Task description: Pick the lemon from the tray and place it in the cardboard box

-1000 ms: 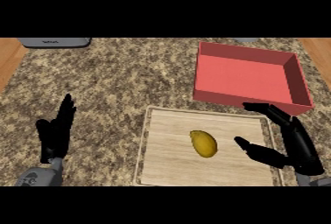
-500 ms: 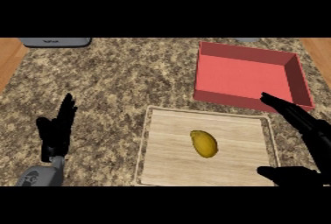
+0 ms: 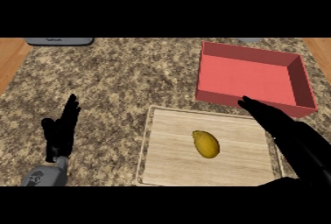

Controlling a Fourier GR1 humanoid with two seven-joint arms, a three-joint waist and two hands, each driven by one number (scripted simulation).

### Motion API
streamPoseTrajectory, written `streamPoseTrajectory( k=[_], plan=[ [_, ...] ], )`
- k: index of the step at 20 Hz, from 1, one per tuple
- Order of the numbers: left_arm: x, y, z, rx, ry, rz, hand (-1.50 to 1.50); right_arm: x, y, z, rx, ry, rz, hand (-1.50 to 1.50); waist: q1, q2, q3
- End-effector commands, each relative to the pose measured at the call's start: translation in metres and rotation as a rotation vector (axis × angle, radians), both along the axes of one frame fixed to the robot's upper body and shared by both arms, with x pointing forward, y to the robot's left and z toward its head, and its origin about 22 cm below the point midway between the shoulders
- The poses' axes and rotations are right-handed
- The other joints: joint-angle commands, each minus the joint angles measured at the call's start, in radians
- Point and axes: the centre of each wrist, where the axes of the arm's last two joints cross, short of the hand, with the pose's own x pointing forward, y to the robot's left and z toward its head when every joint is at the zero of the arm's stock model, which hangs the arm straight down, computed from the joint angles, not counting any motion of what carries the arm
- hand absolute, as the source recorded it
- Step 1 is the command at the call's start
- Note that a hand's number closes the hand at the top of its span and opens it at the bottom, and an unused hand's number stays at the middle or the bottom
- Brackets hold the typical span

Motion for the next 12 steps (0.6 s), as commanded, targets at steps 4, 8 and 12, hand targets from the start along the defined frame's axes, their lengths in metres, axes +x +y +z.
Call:
streamPoseTrajectory(
  k=[4, 8, 12],
  plan=[
    [-0.005, -0.003, 0.003, -0.006, 0.005, 0.000, 0.00, -0.001, 0.036, 0.001, -0.152, 0.121, -0.047, -1.50, 0.002, -0.001, 0.001],
    [-0.005, 0.008, 0.014, 0.020, 0.006, 0.002, 0.00, 0.012, 0.056, -0.023, -0.177, 0.186, -0.058, -1.50, 0.003, 0.000, 0.001],
    [0.006, 0.001, 0.010, -0.014, 0.010, 0.010, 0.00, 0.013, 0.069, -0.006, -0.160, 0.192, -0.045, -1.50, -0.004, 0.000, 0.001]
  ],
)
